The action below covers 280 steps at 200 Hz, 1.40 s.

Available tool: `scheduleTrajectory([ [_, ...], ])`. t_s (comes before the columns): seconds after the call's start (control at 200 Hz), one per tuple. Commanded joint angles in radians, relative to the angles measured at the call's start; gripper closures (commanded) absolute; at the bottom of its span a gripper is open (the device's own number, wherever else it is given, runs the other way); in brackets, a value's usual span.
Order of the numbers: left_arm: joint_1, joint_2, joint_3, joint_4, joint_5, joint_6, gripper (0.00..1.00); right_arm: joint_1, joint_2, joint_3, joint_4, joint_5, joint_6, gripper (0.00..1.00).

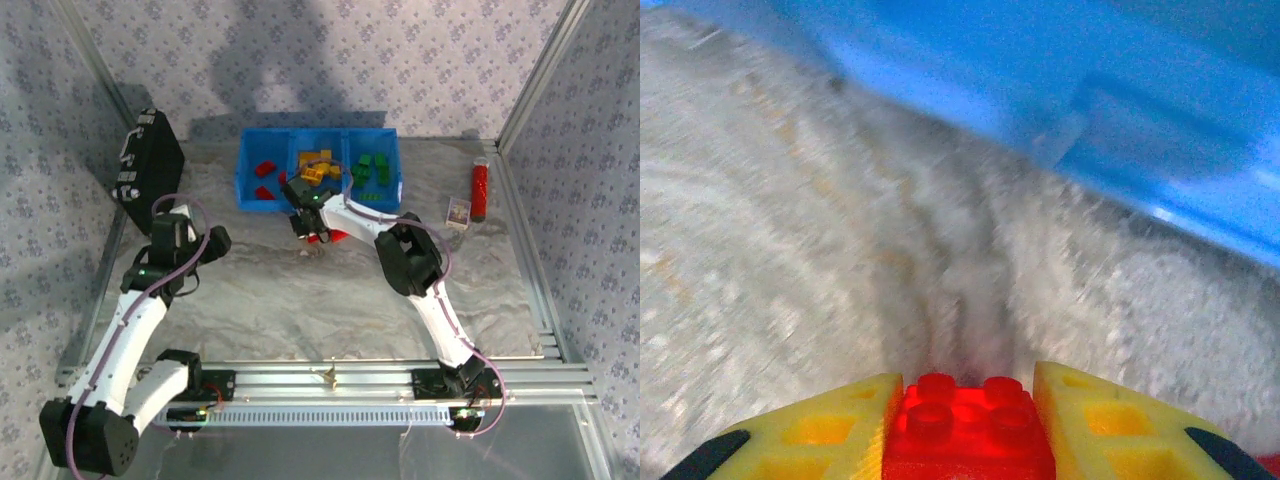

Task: Sort the legos into containers by color
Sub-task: Pick up the lego from the center of the table, then place the lego in the container, then pick up the lego from the center of the table.

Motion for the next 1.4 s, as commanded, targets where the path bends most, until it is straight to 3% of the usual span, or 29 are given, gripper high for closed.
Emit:
scheduleTrajectory([
  [0.0,0.005,-0.034,0.03,-0.029,0.017,-0.005,0.18,0.043,-0.127,0.02,-0.034,0.024,-0.009,0.66],
  [0.16,0.005,-0.046,0.015,-0.027,0.037,-0.015,0.18,0.024,-0.093,0.199,-0.074,-0.016,-0.029,0.66],
  [0.375,-0.006,-0.092,-0.023,-0.038,0.08,-0.04,0.18,-0.025,0.206,0.783,-0.229,-0.077,-0.065,0.63],
  [0.47,-0.041,-0.111,-0.043,-0.054,0.067,-0.047,0.18,-0.062,0.284,0.869,-0.157,-0.137,-0.062,0.5],
  [0.52,-0.074,-0.116,-0.046,-0.06,0.055,-0.051,0.17,-0.079,0.296,0.866,-0.121,-0.175,-0.064,0.27],
  [0.545,-0.097,-0.114,-0.047,-0.064,0.043,-0.051,0.17,-0.086,0.297,0.865,-0.108,-0.197,-0.069,0.2],
  [0.695,-0.208,-0.085,-0.04,-0.063,-0.022,-0.056,0.16,-0.094,0.259,0.853,-0.115,-0.231,-0.104,0.15],
  [0.78,-0.247,-0.059,-0.035,-0.033,-0.029,-0.063,0.16,-0.095,0.18,0.774,-0.129,-0.223,-0.115,0.16],
  [0.904,-0.344,0.023,-0.01,0.022,-0.081,-0.044,0.15,-0.085,-0.019,0.452,-0.024,-0.187,-0.135,0.16],
  [1.114,-0.523,0.339,0.156,0.088,-0.133,0.071,0.12,-0.125,-0.383,-0.044,0.172,-0.13,-0.092,0.16],
  [1.274,-0.55,0.575,0.299,0.178,-0.044,0.188,0.1,-0.248,-0.651,-0.357,0.24,-0.151,-0.032,0.08],
  [1.394,-0.554,0.769,0.474,0.152,0.012,0.265,0.1,-0.325,-0.802,-0.545,0.254,-0.164,-0.028,0.04],
])
